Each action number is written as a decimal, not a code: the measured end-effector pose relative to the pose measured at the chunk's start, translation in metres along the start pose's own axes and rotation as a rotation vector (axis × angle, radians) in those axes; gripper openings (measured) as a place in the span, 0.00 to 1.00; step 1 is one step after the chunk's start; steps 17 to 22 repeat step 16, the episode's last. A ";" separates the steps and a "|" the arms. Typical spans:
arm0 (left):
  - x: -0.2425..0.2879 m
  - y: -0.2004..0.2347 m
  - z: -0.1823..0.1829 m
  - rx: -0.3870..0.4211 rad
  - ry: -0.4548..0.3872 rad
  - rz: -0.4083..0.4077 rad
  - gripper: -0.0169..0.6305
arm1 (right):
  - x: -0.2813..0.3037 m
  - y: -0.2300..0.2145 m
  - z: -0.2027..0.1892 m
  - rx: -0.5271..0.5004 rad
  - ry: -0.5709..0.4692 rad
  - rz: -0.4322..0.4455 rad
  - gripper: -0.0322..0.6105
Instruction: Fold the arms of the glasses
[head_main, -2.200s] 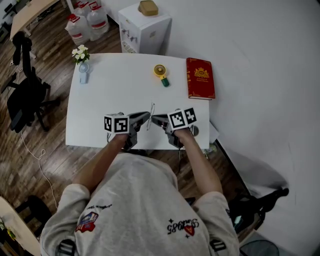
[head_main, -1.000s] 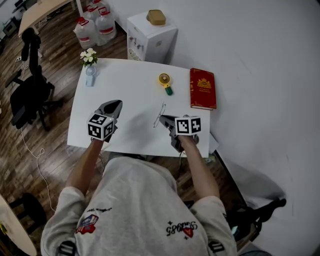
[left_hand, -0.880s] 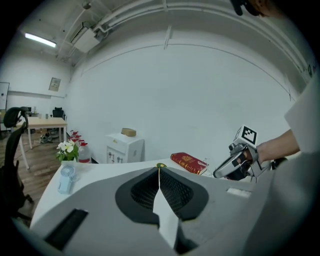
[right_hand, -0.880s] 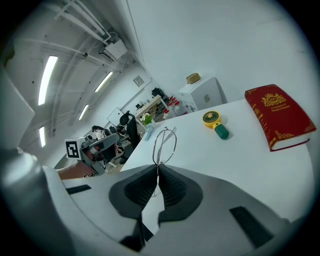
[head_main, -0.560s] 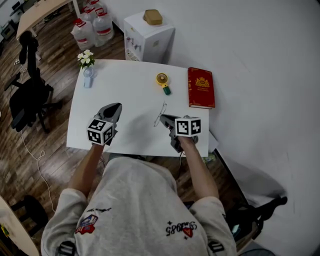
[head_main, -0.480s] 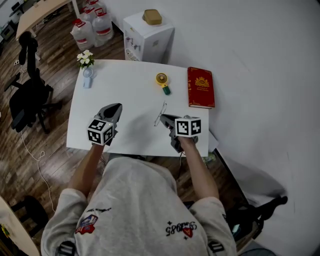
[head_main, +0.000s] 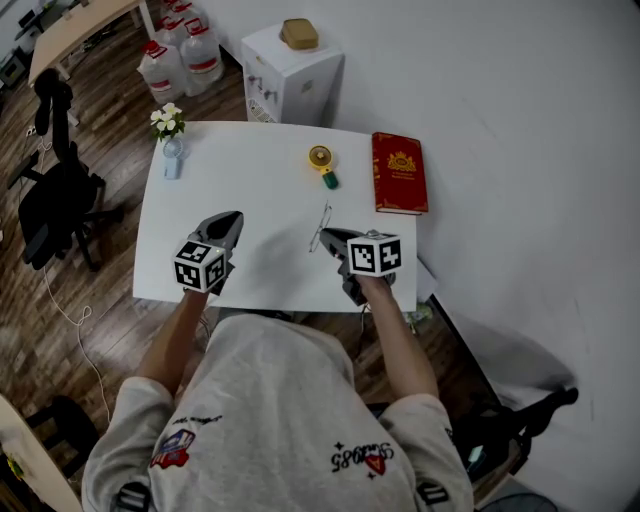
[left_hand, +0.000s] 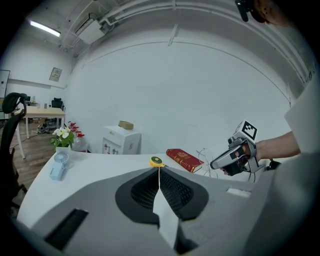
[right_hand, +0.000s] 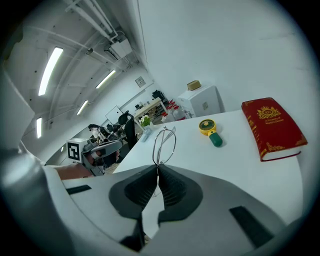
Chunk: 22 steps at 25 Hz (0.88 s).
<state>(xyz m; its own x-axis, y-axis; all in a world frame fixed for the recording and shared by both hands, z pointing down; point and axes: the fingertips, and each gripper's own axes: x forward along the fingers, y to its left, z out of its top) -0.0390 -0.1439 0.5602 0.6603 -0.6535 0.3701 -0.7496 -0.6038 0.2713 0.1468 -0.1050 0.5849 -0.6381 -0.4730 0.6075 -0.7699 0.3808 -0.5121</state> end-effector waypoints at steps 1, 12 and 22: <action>-0.001 0.000 -0.002 -0.002 0.003 0.001 0.04 | 0.000 0.001 -0.001 -0.001 -0.001 0.000 0.07; -0.008 0.004 -0.021 -0.029 0.041 0.006 0.04 | -0.002 0.001 -0.005 -0.007 -0.002 -0.013 0.07; -0.012 0.006 -0.025 -0.035 0.045 0.011 0.04 | -0.004 0.004 -0.007 -0.012 -0.002 -0.016 0.07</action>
